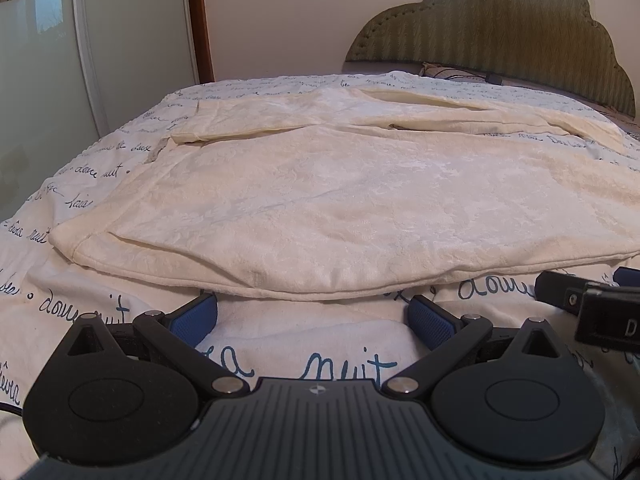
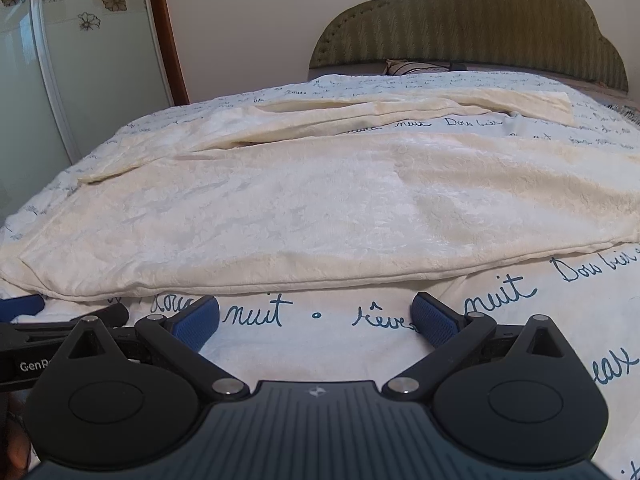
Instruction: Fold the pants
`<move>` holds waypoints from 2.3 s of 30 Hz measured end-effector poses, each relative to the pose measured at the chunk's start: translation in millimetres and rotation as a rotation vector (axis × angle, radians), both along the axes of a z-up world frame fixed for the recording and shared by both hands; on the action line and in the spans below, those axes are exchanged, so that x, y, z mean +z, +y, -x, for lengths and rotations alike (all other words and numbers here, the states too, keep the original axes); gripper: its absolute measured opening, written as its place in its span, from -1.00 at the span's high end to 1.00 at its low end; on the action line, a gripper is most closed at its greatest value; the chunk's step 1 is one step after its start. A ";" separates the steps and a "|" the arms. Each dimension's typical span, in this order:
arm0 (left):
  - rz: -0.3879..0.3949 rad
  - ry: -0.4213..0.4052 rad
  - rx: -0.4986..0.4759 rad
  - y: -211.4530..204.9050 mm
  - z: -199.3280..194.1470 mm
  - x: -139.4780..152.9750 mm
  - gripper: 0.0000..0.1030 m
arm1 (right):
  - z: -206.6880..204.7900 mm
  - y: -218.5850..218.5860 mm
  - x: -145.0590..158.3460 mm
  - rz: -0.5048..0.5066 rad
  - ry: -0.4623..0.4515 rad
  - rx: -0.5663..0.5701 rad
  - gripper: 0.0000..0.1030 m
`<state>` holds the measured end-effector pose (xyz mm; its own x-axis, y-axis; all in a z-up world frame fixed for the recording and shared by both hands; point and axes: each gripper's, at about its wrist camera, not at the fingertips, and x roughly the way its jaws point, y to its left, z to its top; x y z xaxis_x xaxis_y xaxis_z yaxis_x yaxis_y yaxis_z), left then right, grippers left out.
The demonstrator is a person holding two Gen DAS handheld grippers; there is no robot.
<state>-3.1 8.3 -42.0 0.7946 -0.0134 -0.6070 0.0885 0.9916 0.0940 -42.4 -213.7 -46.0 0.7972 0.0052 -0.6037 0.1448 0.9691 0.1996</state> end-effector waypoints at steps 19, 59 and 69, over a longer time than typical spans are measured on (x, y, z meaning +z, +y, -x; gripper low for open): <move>0.110 -0.087 0.101 43.9 -105.2 69.6 -1.00 | -139.6 8.8 81.0 0.228 -0.202 0.449 -1.00; 0.076 -0.046 0.212 69.6 -162.3 16.3 -0.99 | -370.9 104.0 46.6 0.602 -0.170 0.868 0.84; 0.701 -0.226 0.246 140.5 -129.6 60.5 -1.00 | -214.4 96.0 88.3 0.739 -0.314 0.955 0.84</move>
<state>126.5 148.8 18.5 0.9279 -0.1419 -0.3448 -0.0882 0.8149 -0.5728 172.1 -117.7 42.4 0.7716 0.4022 -0.4928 -0.6335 0.5552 -0.5389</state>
